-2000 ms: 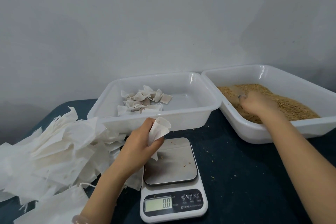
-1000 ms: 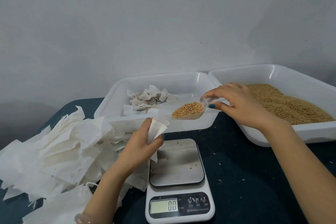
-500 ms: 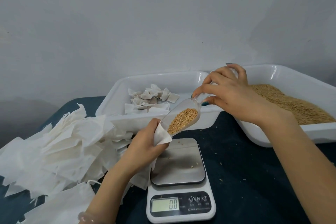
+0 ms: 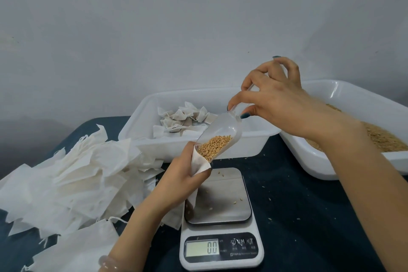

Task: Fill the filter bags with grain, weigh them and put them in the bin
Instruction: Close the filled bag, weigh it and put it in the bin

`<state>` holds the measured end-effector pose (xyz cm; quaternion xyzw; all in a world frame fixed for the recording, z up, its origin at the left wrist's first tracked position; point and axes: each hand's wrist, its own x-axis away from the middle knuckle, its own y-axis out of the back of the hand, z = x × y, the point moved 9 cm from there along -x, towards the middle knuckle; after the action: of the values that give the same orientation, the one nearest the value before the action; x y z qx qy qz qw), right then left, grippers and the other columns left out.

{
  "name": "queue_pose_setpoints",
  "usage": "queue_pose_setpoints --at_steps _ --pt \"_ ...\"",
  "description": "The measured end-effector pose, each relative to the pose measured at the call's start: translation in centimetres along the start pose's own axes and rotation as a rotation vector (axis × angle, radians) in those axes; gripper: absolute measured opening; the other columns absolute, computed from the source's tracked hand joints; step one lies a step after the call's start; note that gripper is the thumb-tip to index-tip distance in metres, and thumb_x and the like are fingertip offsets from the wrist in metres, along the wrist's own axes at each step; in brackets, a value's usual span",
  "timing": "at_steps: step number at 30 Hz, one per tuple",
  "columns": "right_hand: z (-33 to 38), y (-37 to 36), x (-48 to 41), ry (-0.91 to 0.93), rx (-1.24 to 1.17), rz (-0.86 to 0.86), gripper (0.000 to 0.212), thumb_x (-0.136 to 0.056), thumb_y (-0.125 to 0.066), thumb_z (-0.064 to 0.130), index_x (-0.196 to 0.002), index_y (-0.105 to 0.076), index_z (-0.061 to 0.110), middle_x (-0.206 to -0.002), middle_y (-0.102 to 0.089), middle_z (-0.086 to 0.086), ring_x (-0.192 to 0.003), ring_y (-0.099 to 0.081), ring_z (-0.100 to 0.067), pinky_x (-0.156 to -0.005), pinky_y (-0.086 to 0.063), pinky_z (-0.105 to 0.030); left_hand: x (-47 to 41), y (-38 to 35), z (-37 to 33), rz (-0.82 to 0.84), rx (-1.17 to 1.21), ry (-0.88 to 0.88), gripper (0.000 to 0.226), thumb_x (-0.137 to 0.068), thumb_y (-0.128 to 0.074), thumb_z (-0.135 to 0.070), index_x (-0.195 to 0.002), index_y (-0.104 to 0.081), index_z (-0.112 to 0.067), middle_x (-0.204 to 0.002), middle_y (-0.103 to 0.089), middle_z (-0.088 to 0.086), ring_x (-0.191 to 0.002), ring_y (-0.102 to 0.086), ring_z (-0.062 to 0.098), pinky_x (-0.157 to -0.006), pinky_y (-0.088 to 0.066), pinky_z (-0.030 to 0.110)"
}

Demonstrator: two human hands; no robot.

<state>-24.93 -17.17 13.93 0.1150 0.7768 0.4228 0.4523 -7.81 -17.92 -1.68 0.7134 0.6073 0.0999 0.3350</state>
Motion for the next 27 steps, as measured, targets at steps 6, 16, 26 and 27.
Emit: queue_pose_setpoints --at_steps 6,16,26,27 --pt "0.3 0.8 -0.5 0.027 0.045 -0.029 0.024 -0.083 -0.073 0.034 -0.107 -0.073 0.035 -0.106 -0.061 -0.004 -0.117 -0.047 -0.034 -0.109 -0.014 -0.056 0.3 -0.2 0.0 0.017 0.056 0.016 0.038 -0.079 -0.056 -0.048 -0.113 -0.04 -0.043 -0.086 -0.066 -0.003 -0.071 -0.062 0.009 -0.068 -0.054 0.037" --pt "-0.2 1.6 -0.5 -0.003 0.086 -0.026 0.026 -0.084 -0.069 0.038 -0.11 -0.073 0.036 -0.111 -0.06 -0.004 -0.12 -0.043 -0.037 -0.108 -0.012 -0.054 0.3 -0.4 -1.0 0.047 0.103 -0.011 0.029 -0.087 -0.051 -0.043 -0.112 -0.04 -0.033 -0.087 -0.063 0.006 -0.076 -0.059 0.027 -0.075 -0.049 0.053" --pt "-0.6 1.8 -0.1 -0.041 0.071 -0.024 0.026 -0.084 -0.07 0.036 -0.11 -0.074 0.033 -0.109 -0.061 -0.006 -0.12 -0.04 -0.036 -0.107 -0.013 -0.056 0.5 -0.4 -1.8 0.064 0.074 -0.055 0.047 -0.082 -0.035 -0.054 -0.103 -0.046 -0.014 -0.087 -0.049 -0.021 -0.083 -0.054 0.018 -0.083 -0.045 0.044" --pt "-0.6 1.7 -0.1 -0.042 0.068 -0.021 0.026 -0.085 -0.069 0.037 -0.11 -0.074 0.034 -0.109 -0.061 -0.005 -0.12 -0.041 -0.036 -0.107 -0.013 -0.055 0.5 -0.4 -1.9 0.061 0.072 -0.065 0.047 -0.082 -0.035 -0.053 -0.103 -0.046 -0.012 -0.086 -0.048 -0.023 -0.083 -0.053 0.016 -0.083 -0.045 0.042"
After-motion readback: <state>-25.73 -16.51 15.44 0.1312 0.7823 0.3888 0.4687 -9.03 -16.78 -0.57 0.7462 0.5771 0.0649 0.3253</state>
